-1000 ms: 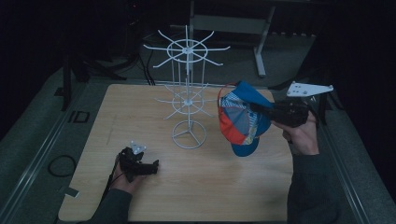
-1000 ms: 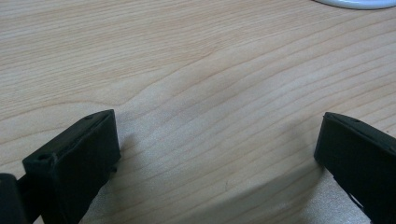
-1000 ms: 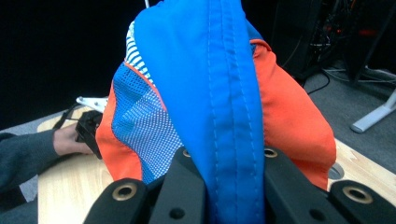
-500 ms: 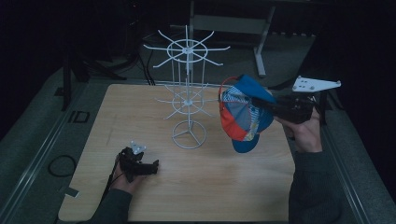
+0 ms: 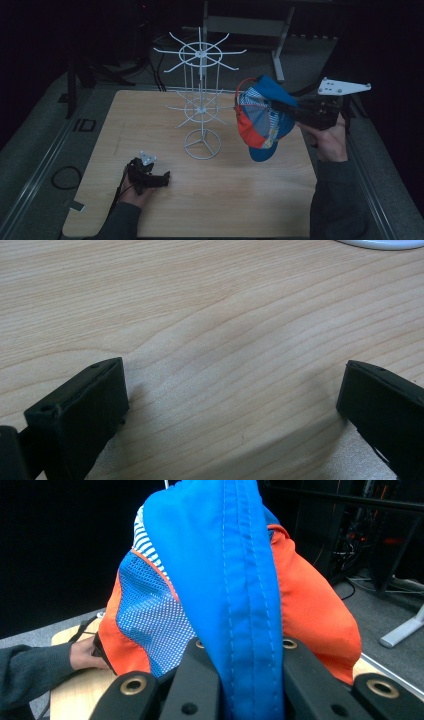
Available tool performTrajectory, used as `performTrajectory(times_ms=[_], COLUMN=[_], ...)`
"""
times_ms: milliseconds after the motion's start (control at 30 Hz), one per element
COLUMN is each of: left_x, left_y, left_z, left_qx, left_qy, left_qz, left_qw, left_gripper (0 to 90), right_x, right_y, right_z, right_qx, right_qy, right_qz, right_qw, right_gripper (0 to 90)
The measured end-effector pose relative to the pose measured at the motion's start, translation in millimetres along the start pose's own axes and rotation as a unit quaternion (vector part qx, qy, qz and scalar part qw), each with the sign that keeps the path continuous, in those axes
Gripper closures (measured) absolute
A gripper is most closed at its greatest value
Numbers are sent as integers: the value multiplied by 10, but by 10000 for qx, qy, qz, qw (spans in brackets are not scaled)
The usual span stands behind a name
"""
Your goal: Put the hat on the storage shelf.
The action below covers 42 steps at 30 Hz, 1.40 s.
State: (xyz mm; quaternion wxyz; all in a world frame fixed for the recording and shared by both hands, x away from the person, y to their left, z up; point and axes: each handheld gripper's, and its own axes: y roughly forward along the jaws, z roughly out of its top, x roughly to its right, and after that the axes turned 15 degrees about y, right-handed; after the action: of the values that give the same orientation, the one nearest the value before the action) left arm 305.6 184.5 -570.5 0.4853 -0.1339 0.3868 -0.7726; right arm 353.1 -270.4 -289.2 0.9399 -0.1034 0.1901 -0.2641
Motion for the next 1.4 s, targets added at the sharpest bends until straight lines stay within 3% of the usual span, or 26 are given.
performTrajectory(times_ms=[1400], left_x=[0], left_y=[-1], left_z=[0], left_qx=[-6], left_qy=[4], left_qz=[2], left_qw=[10000], left_gripper=[1], right_x=[-149], right_y=[-149], right_z=[254], right_qx=[519], right_qy=[-102], right_qz=[310], right_qw=[9981], right_gripper=[879])
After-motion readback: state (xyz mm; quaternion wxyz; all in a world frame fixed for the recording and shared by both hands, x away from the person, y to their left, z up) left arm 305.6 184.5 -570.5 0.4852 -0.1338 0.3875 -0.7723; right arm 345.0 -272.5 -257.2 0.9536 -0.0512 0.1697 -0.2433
